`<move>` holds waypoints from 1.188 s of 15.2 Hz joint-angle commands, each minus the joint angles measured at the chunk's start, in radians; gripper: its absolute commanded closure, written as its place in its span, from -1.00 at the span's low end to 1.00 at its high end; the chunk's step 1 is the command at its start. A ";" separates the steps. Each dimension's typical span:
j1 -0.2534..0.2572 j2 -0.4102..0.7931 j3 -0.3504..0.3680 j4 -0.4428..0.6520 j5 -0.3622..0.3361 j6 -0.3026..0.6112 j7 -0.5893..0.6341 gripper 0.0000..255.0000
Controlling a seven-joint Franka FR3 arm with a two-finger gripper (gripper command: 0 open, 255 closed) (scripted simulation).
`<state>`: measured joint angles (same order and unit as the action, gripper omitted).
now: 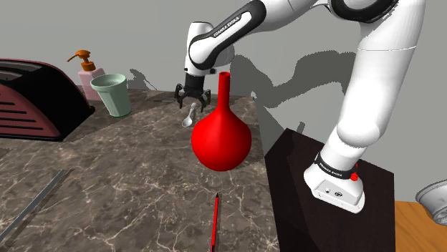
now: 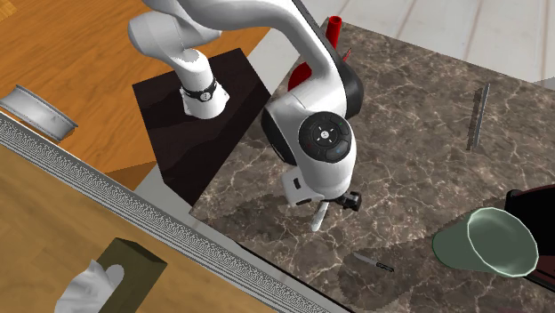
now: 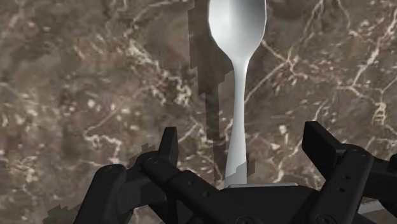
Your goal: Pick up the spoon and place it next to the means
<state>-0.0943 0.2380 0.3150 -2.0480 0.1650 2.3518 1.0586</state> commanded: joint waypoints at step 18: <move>0.002 0.001 0.001 0.004 -0.001 -0.001 0.004 1.00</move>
<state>-0.0921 0.2426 0.3150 -2.0457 0.1629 2.3554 1.0621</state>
